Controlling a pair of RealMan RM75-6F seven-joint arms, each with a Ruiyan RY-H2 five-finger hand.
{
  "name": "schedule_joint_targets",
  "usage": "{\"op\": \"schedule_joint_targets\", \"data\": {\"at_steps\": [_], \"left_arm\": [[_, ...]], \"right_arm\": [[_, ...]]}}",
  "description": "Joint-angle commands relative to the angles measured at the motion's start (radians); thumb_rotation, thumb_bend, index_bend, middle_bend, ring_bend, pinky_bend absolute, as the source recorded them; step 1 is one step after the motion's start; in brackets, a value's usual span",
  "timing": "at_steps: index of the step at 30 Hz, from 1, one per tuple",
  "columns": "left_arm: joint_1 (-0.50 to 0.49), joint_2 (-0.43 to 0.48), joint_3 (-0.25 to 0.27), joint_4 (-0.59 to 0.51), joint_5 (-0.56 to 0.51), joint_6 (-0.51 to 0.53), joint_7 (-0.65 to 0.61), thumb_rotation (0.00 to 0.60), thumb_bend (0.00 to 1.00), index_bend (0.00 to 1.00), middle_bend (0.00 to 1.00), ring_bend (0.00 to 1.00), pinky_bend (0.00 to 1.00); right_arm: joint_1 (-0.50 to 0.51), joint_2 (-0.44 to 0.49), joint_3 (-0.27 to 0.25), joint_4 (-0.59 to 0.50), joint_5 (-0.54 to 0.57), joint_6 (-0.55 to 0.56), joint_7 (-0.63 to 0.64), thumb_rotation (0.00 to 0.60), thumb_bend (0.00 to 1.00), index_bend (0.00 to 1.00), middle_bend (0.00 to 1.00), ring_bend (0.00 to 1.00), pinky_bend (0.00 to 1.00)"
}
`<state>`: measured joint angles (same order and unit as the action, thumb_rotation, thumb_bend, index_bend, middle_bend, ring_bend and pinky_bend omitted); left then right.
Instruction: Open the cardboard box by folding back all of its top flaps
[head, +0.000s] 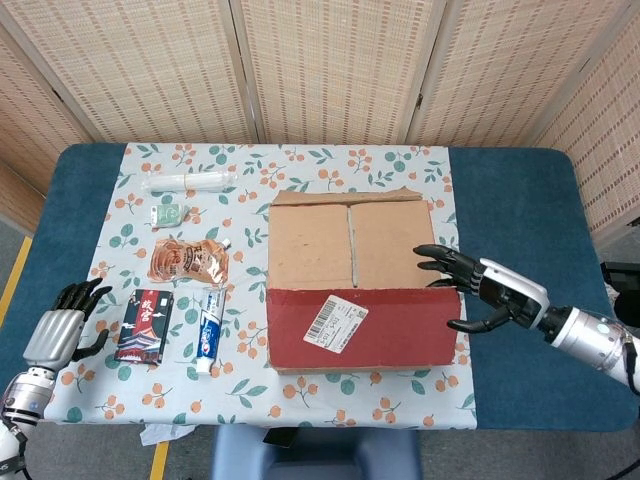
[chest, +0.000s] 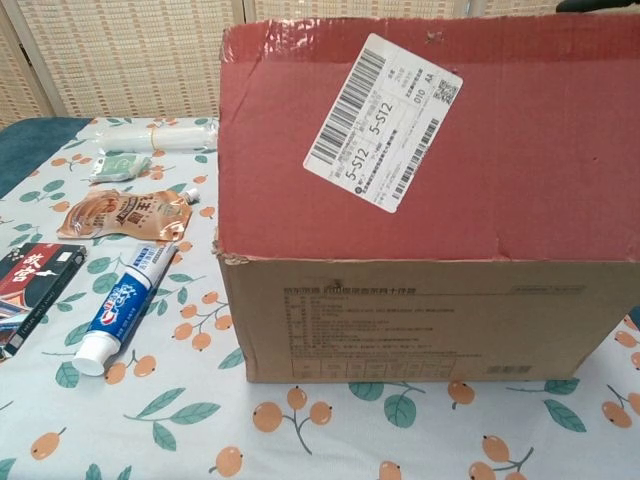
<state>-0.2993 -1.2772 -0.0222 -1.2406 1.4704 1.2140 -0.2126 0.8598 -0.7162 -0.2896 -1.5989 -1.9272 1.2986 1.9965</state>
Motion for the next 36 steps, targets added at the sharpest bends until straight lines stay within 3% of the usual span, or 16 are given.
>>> {"op": "schedule_joint_targets", "data": {"at_steps": [1,13,20,25,30,33,36], "left_arm": [[0.000,0.000,0.001,-0.001,0.001,0.000,0.009,0.600,0.50,0.14,0.08,0.01,0.00],[0.008,0.006,0.010,-0.032,0.027,0.038,0.043,0.600,0.50,0.14,0.08,0.01,0.00],[0.012,0.007,0.011,-0.042,0.031,0.048,0.059,0.600,0.50,0.14,0.08,0.01,0.00],[0.011,0.007,0.011,-0.043,0.027,0.045,0.059,0.600,0.50,0.14,0.08,0.01,0.00],[0.009,0.008,0.010,-0.041,0.026,0.040,0.052,0.600,0.50,0.14,0.08,0.01,0.00],[0.009,0.008,0.012,-0.036,0.032,0.045,0.044,0.600,0.50,0.14,0.08,0.02,0.00],[0.010,0.007,0.013,-0.031,0.029,0.042,0.039,0.600,0.50,0.14,0.08,0.04,0.00]], "right_arm": [[-0.033,0.071,-0.015,-0.087,-0.035,0.041,-0.076,0.600,0.30,0.04,0.00,0.05,0.22],[-0.188,0.222,-0.074,-0.304,-0.203,0.166,-0.343,0.600,0.30,0.03,0.00,0.05,0.22],[-0.281,0.248,-0.117,-0.311,-0.321,0.207,-0.466,0.600,0.30,0.00,0.00,0.03,0.22],[-0.324,0.243,-0.114,-0.310,-0.324,0.215,-0.543,0.600,0.30,0.00,0.00,0.03,0.21],[-0.331,0.225,-0.041,-0.360,-0.208,0.147,-0.743,0.600,0.30,0.01,0.00,0.03,0.09],[-0.311,0.203,0.054,-0.424,-0.055,0.066,-0.972,0.570,0.30,0.15,0.00,0.01,0.01],[-0.265,0.159,0.170,-0.451,0.080,-0.006,-1.223,0.467,0.30,0.30,0.00,0.00,0.00]]}}
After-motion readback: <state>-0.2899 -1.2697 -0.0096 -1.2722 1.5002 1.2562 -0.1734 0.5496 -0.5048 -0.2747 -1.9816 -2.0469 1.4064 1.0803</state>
